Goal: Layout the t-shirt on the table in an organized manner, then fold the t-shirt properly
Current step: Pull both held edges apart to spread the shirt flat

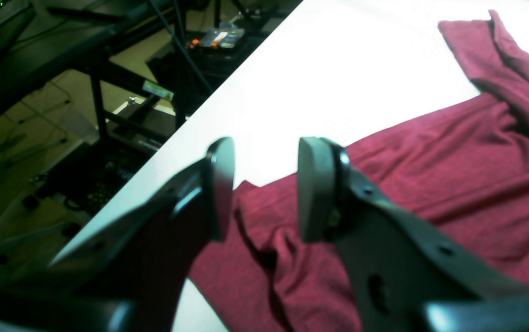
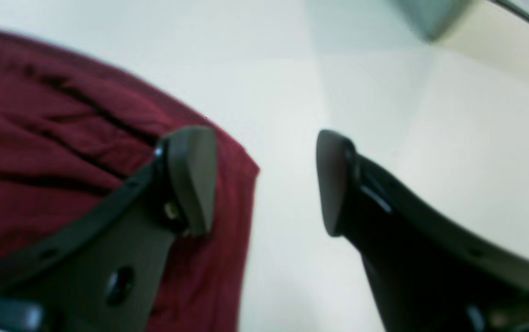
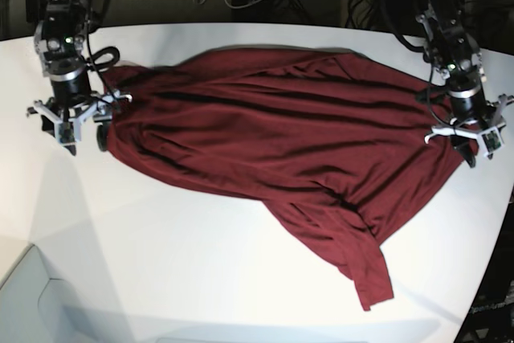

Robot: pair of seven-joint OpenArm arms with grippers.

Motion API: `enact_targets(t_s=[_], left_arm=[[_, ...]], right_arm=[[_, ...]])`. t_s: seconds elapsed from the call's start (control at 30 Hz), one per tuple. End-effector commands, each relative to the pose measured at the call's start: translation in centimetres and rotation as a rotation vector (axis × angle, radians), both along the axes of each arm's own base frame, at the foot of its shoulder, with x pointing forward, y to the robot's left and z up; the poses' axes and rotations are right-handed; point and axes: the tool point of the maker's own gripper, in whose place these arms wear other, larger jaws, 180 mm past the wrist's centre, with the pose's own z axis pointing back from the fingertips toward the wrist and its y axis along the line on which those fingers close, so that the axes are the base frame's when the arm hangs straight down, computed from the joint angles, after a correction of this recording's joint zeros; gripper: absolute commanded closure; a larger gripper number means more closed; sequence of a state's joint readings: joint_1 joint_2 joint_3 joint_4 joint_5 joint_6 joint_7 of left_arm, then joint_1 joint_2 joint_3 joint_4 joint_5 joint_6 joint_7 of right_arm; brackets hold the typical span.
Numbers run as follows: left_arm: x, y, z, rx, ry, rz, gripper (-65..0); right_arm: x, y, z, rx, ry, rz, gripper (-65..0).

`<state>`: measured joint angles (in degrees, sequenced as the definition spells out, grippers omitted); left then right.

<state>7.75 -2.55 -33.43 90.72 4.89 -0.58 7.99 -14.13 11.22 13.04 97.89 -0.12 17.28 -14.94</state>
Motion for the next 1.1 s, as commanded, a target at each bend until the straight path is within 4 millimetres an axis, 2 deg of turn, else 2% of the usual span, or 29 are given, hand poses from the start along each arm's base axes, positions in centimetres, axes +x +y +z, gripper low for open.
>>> enact_targets(t_s=[0.0, 0.13, 0.3, 0.4, 0.53, 0.67, 0.8, 0.9, 1.07], left_arm=[[0.5, 0.4, 1.8, 0.033, -0.052, 0.0, -22.5], [-0.3, 0.4, 0.9, 0.032, -0.024, 0.0, -22.6], [0.1, 0.3, 0.9, 0.028, -0.028, -0.004, -22.6], [1.5, 0.2, 2.1, 0.025, -0.068, -0.004, -22.6], [3.6, -0.3, 1.9, 0.007, -0.072, -0.022, -22.6], [6.2, -1.4, 0.3, -0.039, -0.05, -0.05, -22.6], [8.5, -1.9, -1.8, -0.097, -0.013, -0.056, -22.6], [9.7, -1.4, -3.7, -0.129, 0.034, -0.048, -22.6], [10.5, -0.5, -7.7, -0.183, 0.138, -0.031, -22.6]], right_arm=[[1.1, 0.0, 1.1, -0.007, -0.023, 0.021, -35.2], [2.7, -0.2, 1.1, -0.015, 0.026, 0.02, -35.1], [5.0, -0.6, 1.1, 0.0, 0.025, 0.013, -35.2], [6.6, 0.0, 0.3, 0.023, 0.052, 0.062, -34.9], [7.7, 1.8, -1.2, 0.039, 0.096, 0.126, -34.8], [7.7, 3.3, -3.9, 0.025, 0.184, 0.19, -34.8], [7.8, 3.5, -5.8, 0.037, 0.245, 0.192, -34.8], [8.5, 3.2, -6.3, 0.047, 0.261, 0.179, -34.8], [9.3, 2.4, -6.7, 0.054, 0.276, 0.161, -34.8]])
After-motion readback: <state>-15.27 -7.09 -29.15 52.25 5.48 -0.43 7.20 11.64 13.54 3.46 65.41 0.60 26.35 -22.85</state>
